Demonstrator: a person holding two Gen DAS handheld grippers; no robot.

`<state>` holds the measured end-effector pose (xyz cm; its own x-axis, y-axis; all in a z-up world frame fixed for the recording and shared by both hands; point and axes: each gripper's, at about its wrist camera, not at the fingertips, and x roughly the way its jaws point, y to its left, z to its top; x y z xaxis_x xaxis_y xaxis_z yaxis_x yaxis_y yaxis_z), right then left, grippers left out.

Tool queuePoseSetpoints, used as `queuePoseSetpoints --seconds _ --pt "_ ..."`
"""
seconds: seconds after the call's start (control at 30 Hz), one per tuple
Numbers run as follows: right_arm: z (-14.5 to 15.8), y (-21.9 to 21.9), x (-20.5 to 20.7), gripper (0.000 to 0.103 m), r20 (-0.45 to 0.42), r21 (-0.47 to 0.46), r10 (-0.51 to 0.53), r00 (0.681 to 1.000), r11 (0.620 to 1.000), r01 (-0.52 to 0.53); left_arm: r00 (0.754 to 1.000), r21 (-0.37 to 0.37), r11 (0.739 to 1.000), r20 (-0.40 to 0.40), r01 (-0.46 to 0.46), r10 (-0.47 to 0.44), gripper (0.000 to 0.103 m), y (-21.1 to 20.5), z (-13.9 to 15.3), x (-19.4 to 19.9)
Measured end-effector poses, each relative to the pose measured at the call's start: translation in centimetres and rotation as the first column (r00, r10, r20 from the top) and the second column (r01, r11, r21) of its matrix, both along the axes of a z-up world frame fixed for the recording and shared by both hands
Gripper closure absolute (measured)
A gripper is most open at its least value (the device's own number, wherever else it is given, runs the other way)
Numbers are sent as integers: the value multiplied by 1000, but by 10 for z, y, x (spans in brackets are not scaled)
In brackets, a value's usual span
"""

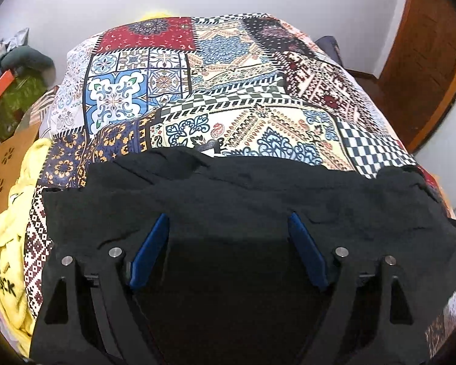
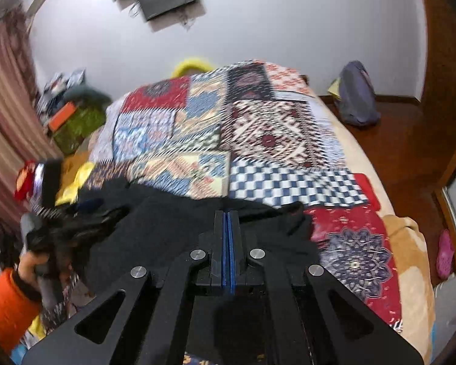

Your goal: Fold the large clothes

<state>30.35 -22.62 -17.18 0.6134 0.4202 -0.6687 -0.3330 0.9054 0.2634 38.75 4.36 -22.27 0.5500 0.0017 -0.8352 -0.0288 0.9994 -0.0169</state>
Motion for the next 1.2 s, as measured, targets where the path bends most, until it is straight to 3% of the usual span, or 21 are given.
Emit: queuePoseSetpoints --seconds 0.1,0.2,0.27,0.4,0.53,0.63,0.73,0.8,0.93,1.2 --pt "-1 25 -4 99 -14 -2 66 998 998 -66 1000 -10 1000 -2 3 -3 21 3 2 -1" --pt "-2 54 -6 89 -33 15 114 993 993 -114 1000 -20 1000 1 20 -20 21 8 9 -10" --pt "-4 68 -8 75 -42 31 134 990 991 -132 1000 -49 999 5 19 -19 23 13 18 -19" --pt "-14 90 -17 66 -28 -2 152 988 988 -152 996 -78 995 75 56 -50 23 22 44 -48" --pt "-33 103 -20 64 -20 -101 151 988 983 -153 988 -23 994 122 103 -99 23 21 53 -76" --pt "-40 105 -20 63 -16 -120 157 987 980 -158 991 27 994 72 108 -109 23 19 34 -78" --pt "-45 102 -17 63 -41 -111 161 986 980 -164 998 -83 995 38 61 -58 21 31 15 -75" --pt "-52 101 -16 63 -53 -109 160 986 980 -165 999 -112 993 32 35 -32 18 34 5 -75" --pt "-57 105 -22 63 -44 -155 181 983 970 -185 997 -23 999 67 37 -35 16 22 -5 -87" --pt "-39 98 -32 62 -66 -198 143 987 968 -154 997 -71 997 66 -37 42 20 44 18 -105"
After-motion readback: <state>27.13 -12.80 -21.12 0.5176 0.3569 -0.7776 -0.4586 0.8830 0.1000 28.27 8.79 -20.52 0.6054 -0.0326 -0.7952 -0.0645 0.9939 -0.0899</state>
